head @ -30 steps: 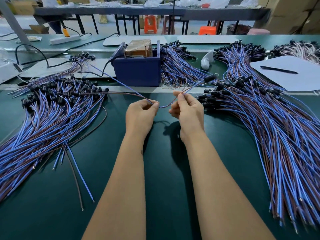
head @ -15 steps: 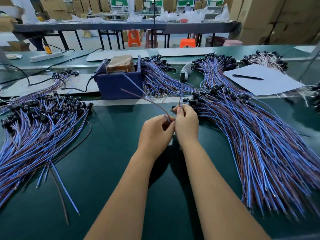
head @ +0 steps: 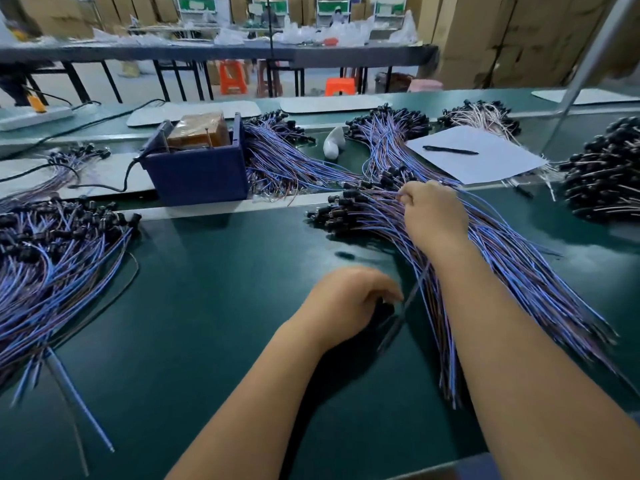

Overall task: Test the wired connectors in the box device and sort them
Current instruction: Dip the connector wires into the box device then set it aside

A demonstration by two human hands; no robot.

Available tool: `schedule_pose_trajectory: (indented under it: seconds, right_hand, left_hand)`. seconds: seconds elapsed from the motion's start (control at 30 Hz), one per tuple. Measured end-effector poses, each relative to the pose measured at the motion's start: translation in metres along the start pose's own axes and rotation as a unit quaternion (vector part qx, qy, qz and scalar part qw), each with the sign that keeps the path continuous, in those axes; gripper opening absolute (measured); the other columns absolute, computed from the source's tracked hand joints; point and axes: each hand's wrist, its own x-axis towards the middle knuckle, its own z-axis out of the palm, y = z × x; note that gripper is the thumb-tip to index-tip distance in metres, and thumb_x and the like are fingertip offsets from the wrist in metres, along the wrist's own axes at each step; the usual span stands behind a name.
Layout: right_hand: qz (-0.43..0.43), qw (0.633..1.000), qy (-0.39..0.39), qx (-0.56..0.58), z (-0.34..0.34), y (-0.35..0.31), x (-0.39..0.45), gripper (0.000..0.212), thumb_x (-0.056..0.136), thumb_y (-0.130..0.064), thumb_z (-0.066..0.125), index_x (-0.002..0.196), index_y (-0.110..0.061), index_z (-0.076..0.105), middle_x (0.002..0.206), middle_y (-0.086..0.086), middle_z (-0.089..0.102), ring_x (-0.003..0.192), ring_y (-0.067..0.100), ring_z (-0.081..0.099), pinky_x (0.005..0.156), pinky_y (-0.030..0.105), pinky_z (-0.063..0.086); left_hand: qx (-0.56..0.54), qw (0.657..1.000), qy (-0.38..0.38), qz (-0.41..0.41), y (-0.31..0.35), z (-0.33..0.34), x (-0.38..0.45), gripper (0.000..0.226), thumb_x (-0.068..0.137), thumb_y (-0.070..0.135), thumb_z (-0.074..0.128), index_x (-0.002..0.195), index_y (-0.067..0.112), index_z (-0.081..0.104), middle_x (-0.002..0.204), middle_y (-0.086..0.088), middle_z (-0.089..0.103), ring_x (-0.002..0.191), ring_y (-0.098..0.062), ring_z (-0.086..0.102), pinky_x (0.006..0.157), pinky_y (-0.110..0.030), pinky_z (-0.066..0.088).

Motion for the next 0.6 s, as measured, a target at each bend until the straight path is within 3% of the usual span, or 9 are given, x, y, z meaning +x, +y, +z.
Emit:
schedule_pose_trajectory:
  seconds: [0.13, 0.3, 0.4, 0.5, 0.6]
  right_hand:
    - [0.024, 0.996, 0.012, -0.083, 0.006, -0.008, -0.004, 0.031, 0.097, -0.029, 0.053, 0.126, -0.018, 0.056, 0.127, 0.016, 0.052, 0.120, 0.037, 0.043, 0.099, 0.043, 0.034]
    - [-0.037, 0.995, 0.097, 0.007, 0.024, -0.065, -0.025, 0.033, 0.089, -0.021, 0.055, 0.122, -0.017, 0.060, 0.119, 0.012, 0.054, 0.111, 0.031, 0.045, 0.094, 0.039, 0.033]
    - [-0.072, 0.985, 0.010, 0.160, 0.043, -0.109, -0.041, 0.026, 0.092, -0.020, 0.054, 0.116, -0.015, 0.062, 0.116, 0.012, 0.057, 0.108, 0.030, 0.051, 0.088, 0.037, 0.037]
    - [-0.032, 0.933, -0.121, 0.336, 0.062, -0.149, -0.057, 0.019, 0.094, -0.018, 0.050, 0.105, -0.013, 0.064, 0.107, 0.009, 0.064, 0.095, 0.027, 0.057, 0.077, 0.031, 0.041]
    - [-0.016, 0.927, -0.158, 0.339, 0.081, -0.169, -0.069, 0.017, 0.092, -0.017, 0.047, 0.093, -0.015, 0.064, 0.092, 0.002, 0.064, 0.084, 0.024, 0.055, 0.065, 0.029, 0.037]
  left_hand:
    - [-0.059, 0.992, 0.070, -0.091, -0.008, -0.004, -0.001, 0.046, 0.073, -0.016, 0.046, 0.092, 0.013, 0.076, 0.088, 0.006, 0.072, 0.085, -0.007, 0.063, 0.080, -0.021, 0.050]
    - [-0.041, 0.937, 0.255, -0.237, -0.034, -0.032, -0.005, 0.044, 0.076, -0.010, 0.043, 0.085, 0.021, 0.073, 0.093, 0.007, 0.065, 0.077, -0.005, 0.057, 0.068, -0.007, 0.042]
    - [0.055, 0.888, 0.324, -0.322, -0.059, -0.062, -0.024, 0.047, 0.075, -0.010, 0.040, 0.095, 0.018, 0.072, 0.107, -0.001, 0.063, 0.096, -0.016, 0.056, 0.072, -0.024, 0.038]
    - [0.112, 0.828, 0.379, -0.398, -0.075, -0.087, -0.047, 0.049, 0.075, -0.011, 0.039, 0.101, 0.015, 0.071, 0.120, -0.009, 0.055, 0.109, -0.027, 0.049, 0.072, -0.029, 0.034]
    - [0.153, 0.771, 0.375, -0.491, -0.083, -0.106, -0.065, 0.045, 0.080, -0.008, 0.043, 0.111, 0.015, 0.067, 0.138, -0.015, 0.043, 0.122, -0.035, 0.037, 0.079, -0.039, 0.039]
